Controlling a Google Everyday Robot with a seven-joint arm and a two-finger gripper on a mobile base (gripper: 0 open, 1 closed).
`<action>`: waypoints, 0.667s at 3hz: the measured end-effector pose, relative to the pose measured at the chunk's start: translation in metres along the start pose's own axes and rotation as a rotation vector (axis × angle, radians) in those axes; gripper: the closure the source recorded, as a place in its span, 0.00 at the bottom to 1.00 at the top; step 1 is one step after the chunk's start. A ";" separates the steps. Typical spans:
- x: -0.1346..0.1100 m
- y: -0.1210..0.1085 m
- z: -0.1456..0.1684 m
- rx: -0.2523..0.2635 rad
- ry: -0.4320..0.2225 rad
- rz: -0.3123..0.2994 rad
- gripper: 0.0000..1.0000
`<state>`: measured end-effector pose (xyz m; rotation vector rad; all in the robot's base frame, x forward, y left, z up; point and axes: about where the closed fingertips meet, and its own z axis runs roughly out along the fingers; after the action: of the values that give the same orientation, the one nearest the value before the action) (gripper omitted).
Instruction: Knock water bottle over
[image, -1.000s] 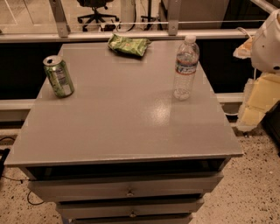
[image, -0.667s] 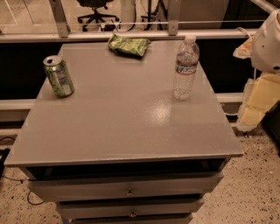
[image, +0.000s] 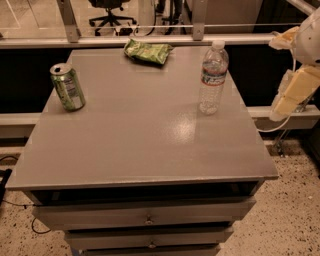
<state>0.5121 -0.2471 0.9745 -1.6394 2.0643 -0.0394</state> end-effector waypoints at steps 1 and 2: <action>0.013 -0.035 0.023 -0.019 -0.142 0.051 0.00; -0.001 -0.046 0.061 -0.123 -0.328 0.079 0.00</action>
Offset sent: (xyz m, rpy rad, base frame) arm 0.0955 0.0287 -0.0568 0.6034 0.1144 0.1860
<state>0.5780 -0.2416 0.9364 -1.5161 1.9057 0.3660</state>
